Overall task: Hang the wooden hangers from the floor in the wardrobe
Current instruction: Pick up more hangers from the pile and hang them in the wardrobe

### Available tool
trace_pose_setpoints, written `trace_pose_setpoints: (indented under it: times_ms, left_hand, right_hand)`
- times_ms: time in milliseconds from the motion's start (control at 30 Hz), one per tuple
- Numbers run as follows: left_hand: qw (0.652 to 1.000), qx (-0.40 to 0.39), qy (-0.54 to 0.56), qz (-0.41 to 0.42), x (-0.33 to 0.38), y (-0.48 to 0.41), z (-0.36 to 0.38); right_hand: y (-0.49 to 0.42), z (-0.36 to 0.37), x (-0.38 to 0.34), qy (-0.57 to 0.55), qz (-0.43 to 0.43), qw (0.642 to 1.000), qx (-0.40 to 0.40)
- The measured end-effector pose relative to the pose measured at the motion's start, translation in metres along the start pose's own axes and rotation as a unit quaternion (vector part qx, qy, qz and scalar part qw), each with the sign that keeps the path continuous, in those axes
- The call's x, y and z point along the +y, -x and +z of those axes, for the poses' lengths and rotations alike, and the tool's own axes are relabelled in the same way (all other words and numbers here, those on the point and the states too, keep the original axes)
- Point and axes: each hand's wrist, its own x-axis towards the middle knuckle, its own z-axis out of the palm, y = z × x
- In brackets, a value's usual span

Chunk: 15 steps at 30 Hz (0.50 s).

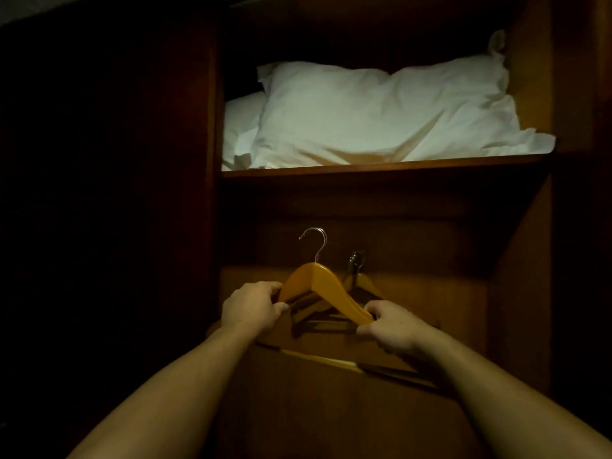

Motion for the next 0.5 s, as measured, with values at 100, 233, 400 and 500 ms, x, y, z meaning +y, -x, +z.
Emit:
trace_pose_setpoints:
  times_ms: [100, 233, 400, 500]
  left_hand:
    - [1.000, -0.007, -0.001, 0.020, 0.018, -0.013, 0.015]
    - [0.999, -0.017, -0.004, 0.038, 0.040, -0.029, 0.036]
    - [0.997, -0.040, 0.020, 0.055, 0.058, -0.043, 0.065]
    - [0.995, -0.062, 0.033, 0.065, 0.066, -0.055, 0.081]
  right_hand:
    - [0.001, -0.015, 0.020, -0.018, 0.014, 0.999, 0.027]
    - [-0.005, -0.033, 0.044, -0.032, 0.038, 0.997, 0.062]
    - [-0.024, -0.050, 0.071, -0.004, 0.056, 0.995, 0.079]
    - [-0.038, -0.053, 0.084, 0.010, 0.060, 0.994, 0.093]
